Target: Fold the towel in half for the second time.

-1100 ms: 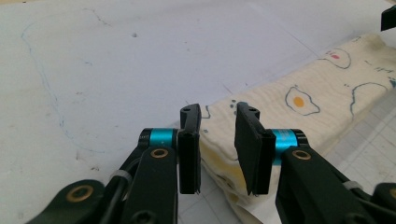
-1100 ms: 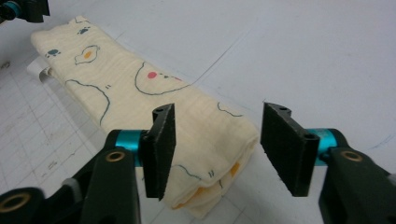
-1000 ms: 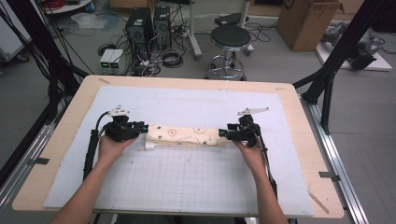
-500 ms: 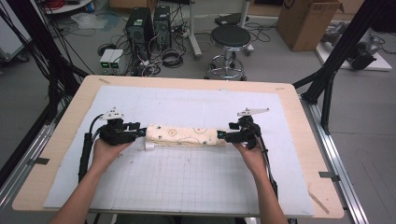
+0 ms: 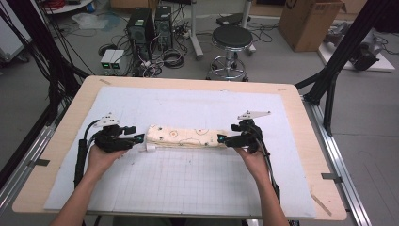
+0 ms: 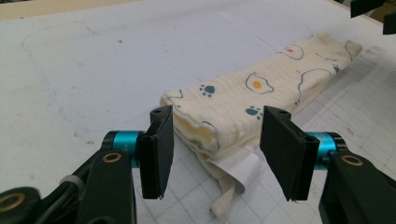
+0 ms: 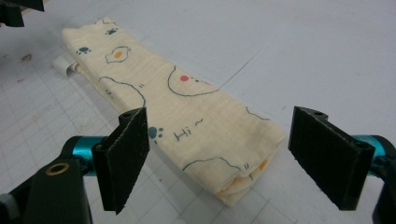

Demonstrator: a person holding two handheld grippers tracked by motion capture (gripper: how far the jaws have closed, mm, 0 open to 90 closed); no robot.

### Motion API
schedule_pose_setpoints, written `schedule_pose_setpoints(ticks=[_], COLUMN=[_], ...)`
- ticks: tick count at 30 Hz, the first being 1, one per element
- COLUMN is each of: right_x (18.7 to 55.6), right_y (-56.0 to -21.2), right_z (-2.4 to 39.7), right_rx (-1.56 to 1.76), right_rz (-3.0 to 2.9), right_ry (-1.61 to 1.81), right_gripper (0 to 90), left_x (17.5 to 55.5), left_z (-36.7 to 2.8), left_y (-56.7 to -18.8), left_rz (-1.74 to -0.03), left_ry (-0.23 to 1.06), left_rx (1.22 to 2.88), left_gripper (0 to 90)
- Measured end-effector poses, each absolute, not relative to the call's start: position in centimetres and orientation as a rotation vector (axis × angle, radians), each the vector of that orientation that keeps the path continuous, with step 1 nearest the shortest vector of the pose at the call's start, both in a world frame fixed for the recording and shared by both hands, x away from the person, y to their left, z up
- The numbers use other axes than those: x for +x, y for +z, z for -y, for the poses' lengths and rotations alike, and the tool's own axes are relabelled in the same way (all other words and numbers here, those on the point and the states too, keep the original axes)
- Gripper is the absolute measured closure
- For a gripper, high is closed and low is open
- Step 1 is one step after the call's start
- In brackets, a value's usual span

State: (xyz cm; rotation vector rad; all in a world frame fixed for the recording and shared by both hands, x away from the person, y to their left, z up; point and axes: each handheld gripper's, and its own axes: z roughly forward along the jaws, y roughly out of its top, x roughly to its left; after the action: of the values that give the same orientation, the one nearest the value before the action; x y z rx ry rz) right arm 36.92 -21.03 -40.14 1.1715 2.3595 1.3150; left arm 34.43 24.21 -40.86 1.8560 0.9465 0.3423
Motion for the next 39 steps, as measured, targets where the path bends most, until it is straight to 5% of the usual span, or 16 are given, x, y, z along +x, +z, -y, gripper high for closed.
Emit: schedule_pose_setpoints(ticks=[39], right_x=[32.3], right_y=[-40.9], right_z=[22.4], right_rx=[1.132], right_rz=[-2.32], right_ry=[1.365], right_gripper=[12.7], left_x=[29.7], left_z=[-24.9], left_y=[-41.1], left_rz=[-0.895], left_ry=[0.384], left_rx=[1.889], left_gripper=[36.4])
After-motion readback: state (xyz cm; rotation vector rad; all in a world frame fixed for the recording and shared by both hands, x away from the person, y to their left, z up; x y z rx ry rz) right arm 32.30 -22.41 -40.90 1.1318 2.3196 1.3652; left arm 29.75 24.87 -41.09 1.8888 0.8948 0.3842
